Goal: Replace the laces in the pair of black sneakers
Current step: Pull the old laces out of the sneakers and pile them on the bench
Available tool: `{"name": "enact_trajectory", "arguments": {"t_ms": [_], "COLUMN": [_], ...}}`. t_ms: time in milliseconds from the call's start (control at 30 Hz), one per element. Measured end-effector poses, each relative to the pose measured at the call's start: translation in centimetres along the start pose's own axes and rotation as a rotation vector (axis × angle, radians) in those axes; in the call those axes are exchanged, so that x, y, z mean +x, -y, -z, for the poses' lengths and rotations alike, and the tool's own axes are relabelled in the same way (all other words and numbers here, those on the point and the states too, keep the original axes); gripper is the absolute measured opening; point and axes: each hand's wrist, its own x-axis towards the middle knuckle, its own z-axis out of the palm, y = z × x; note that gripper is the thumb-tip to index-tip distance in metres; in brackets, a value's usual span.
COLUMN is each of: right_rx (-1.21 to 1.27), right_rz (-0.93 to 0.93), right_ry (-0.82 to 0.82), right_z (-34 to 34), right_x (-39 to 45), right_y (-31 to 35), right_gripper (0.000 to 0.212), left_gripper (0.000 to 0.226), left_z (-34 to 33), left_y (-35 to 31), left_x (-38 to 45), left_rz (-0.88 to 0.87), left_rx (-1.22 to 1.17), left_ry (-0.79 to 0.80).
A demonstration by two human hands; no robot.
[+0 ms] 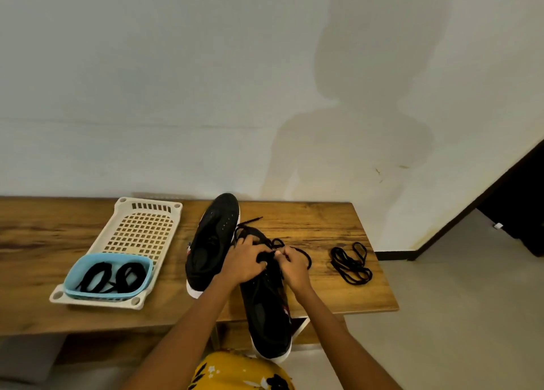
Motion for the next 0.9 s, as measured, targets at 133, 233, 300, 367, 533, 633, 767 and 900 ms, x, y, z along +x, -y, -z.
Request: {"name": "enact_trajectory", "arguments": {"t_ms": [133, 233, 300, 367, 533, 633, 767, 900], "right_rx": [0.516, 0.945, 1.253, 1.440, 0.544, -0.314, -0.621, -0.732], "right_rz": [-0.199, -0.168, -0.087, -0.031, -0.020, 0.164, 0.210, 0.175], "right_ry": [-0.142, -0.341, -0.420, -0.434, -0.318, 0.030, 0.138, 0.086], "right_z": [1.1, 4.4, 7.4, 9.4, 8.4, 4.4, 0.7, 0.7], "right_x": [0.3, 2.5, 4.0, 4.9, 3.6, 2.1, 0.7, 1.1], "right_y": [1.1, 3.6, 5.5, 7.0, 7.0, 3.7, 1.3, 1.2], "right_gripper": [0.025, 0.023, 0.025, 0.028, 0.023, 0.020, 0.036, 0.026], "left_gripper": [0.046, 0.045, 0.043, 0.043, 0.043, 0.045, 0.045, 0.044], "left_z": [-0.2, -0.1, -0.2, -0.3, -0.9, -1.0, -1.0, -0.8], "left_y": [-0.2, 0.0, 0.1, 0.0, -0.1, 0.1, 0.5, 0.7], "left_x": [0.2, 0.3, 0.3, 0.2, -0.1, 0.0, 0.3, 0.4], "left_rz": [0.042, 0.053, 0.060, 0.059, 0.045, 0.073, 0.053, 0.048], "left_rx": [-0.027, -0.055, -0.066, -0.076, -0.027, -0.014, 0.031, -0.037], "left_ry": [-0.004, 0.002, -0.005, -0.029, -0.152, -0.167, -0.141, -0.123]}}
